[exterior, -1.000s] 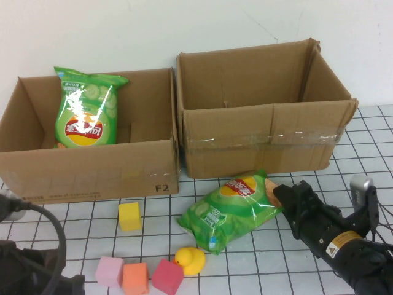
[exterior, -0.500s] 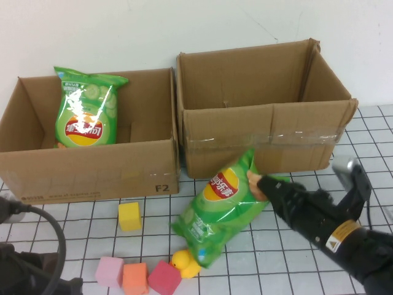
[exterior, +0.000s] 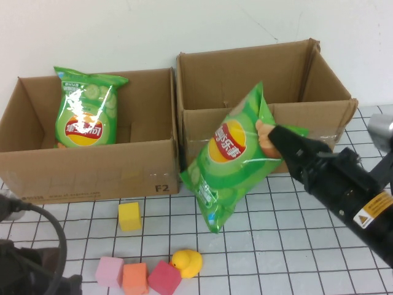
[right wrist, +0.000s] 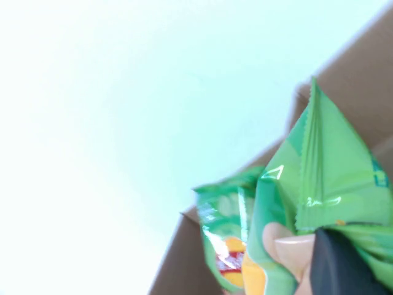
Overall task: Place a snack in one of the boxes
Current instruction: Pick up the potato chip, then place the potato chip in the potato chip box
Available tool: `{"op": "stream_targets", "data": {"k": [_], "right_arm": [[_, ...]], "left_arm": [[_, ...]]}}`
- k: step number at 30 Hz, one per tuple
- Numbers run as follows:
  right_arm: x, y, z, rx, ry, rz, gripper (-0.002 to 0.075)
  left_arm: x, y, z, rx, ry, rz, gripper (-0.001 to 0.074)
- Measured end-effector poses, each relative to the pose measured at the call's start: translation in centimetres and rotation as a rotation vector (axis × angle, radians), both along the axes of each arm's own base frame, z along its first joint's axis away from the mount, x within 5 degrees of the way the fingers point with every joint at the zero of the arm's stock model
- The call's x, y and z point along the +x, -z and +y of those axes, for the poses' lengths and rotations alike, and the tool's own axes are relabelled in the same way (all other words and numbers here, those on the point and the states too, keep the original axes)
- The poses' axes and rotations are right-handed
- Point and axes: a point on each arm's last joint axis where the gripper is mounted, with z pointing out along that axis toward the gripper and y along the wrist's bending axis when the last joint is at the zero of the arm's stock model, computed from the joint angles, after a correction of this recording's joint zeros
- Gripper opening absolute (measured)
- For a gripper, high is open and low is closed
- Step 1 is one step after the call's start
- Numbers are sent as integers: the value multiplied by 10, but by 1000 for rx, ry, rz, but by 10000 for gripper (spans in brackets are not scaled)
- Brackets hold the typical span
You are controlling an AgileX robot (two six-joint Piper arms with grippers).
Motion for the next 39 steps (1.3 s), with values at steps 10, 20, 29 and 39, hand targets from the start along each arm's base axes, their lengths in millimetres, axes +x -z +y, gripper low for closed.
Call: {"op": "stream_targets", "data": {"k": [10, 20, 29, 39], "right_arm": [[24, -74, 36, -77, -164, -209, 11], [89, -132, 81, -208, -162, -344, 11], [142, -108, 116, -269, -172, -370, 10], [160, -86, 131, -389, -192, -413, 16]], "left_arm": [[-5, -13, 13, -14, -57, -117, -1], [-7, -14, 15, -25, -74, -119, -1], [-7, -14, 15, -29, -78, -118, -1], [-8, -14, 16, -26, -81, -114, -1]]}}
